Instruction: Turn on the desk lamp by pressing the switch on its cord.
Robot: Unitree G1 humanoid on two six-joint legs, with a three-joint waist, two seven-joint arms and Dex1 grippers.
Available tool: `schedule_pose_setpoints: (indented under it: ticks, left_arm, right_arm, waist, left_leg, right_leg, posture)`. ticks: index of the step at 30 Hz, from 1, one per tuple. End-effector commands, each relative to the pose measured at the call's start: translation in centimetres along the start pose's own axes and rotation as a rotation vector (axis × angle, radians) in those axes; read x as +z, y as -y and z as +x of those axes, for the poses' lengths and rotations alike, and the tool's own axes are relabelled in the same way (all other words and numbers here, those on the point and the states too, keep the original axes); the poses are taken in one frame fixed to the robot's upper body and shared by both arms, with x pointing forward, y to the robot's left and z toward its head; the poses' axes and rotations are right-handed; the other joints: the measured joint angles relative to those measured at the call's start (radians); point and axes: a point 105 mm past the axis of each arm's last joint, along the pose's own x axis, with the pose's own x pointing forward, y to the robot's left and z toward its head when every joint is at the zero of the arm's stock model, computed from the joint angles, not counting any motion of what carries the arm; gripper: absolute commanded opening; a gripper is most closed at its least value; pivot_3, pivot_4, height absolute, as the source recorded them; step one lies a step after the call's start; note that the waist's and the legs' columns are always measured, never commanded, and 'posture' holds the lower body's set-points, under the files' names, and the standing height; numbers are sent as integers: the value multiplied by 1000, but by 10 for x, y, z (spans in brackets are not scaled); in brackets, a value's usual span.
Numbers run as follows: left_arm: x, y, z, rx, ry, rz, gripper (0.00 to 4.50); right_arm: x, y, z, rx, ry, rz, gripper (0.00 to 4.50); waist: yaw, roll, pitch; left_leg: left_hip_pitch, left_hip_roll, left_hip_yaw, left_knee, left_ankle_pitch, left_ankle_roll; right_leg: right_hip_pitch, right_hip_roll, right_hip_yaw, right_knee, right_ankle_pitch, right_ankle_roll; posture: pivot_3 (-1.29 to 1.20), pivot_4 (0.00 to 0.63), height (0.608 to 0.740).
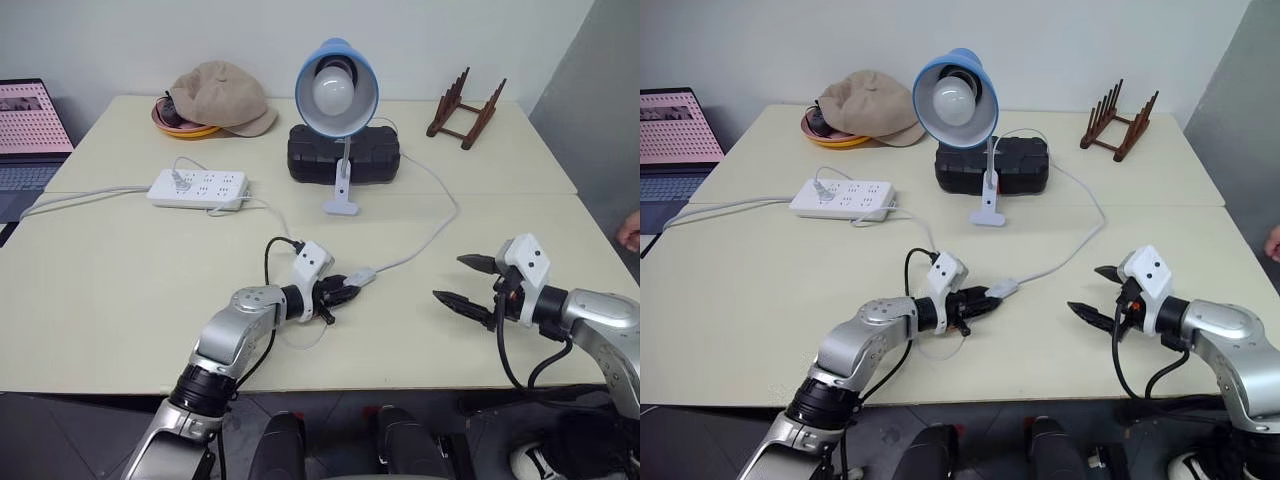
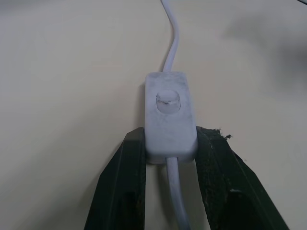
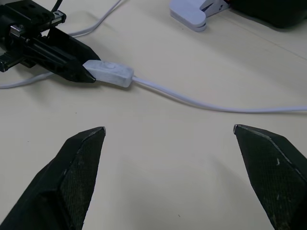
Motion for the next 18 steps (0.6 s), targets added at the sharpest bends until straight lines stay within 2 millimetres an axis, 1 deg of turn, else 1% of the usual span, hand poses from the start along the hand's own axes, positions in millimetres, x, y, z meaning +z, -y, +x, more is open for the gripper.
schedule_pose_setpoints:
  ticks: [1,3,5,6,7,9,10,11,13,15,16,18]
  left_arm:
    - [4,2,2,5,19,11,1092]
    - [12,0,2,12,48,25,1092]
    - [27,-1,-3,23,113,43,1091]
    - [32,-1,-4,21,131,49,1091]
    - [38,4,-9,-6,154,68,1091]
    - [49,12,-28,-62,186,216,1091]
    - [51,15,-35,-74,191,278,1091]
    - [53,14,-41,-61,213,301,1091]
    - [55,14,-47,-44,245,314,1091]
    - [56,16,-47,-26,270,306,1091]
    - [56,16,-46,-21,276,303,1091]
    - [58,18,-46,-14,294,296,1091]
  right_arm:
    - [10,2,1,-1,31,-26,4500]
    - [12,1,4,-3,48,-3,4500]
    - [11,0,9,-25,75,106,4500]
    - [10,-2,10,-31,80,152,4500]
    - [8,-9,14,-16,82,246,4500]
    - [3,-38,27,70,121,584,4500]
    - [2,-48,31,97,126,694,4500]
    - [10,-50,40,109,191,838,4500]
    - [22,-47,48,123,266,994,4500]
    - [32,-45,52,153,295,1072,4500]
    - [34,-45,52,158,294,1095,4500]
    - [38,-45,52,168,293,1134,4500]
  waist:
    - [0,0,0]
    - [0,0,0]
    - [0,0,0]
    - [0,0,0]
    - [0,0,0]
    - [-1,0,0]
    - [-4,-1,0]
    - [-6,0,0]
    - [-8,3,-1]
    - [-9,4,-1]
    - [-7,4,-1]
    - [0,3,-2]
  left_leg:
    - [0,0,0,0,0,0]
    - [0,0,0,0,0,0]
    - [0,0,0,0,0,0]
    - [0,0,0,0,0,0]
    - [0,1,-1,0,0,0]
    - [0,1,-1,0,0,0]
    - [-1,2,-1,-1,0,0]
    - [0,3,-1,-2,0,0]
    - [0,3,-2,-4,0,0]
    - [-1,2,-1,-3,0,0]
    - [-2,2,0,-2,0,0]
    - [-2,1,0,0,0,0]
  right_leg:
    - [0,0,0,0,0,0]
    - [0,0,0,0,0,0]
    - [0,0,0,0,0,0]
    - [0,0,0,0,0,0]
    - [0,0,0,0,0,0]
    - [-1,1,0,1,0,0]
    - [-1,1,-1,1,0,0]
    - [-1,2,-1,1,0,-1]
    - [-2,2,0,2,-1,-4]
    - [-3,2,0,2,-2,-4]
    - [-2,1,0,1,-3,-7]
    - [-1,0,0,-1,-3,-6]
  posture:
    - [0,150,740]
    - [0,150,740]
    - [0,150,740]
    - [0,150,740]
    - [0,150,740]
    - [0,150,740]
    - [0,150,740]
    - [0,150,740]
    - [0,150,740]
    - [0,150,740]
    - [0,150,740]
    - [0,150,740]
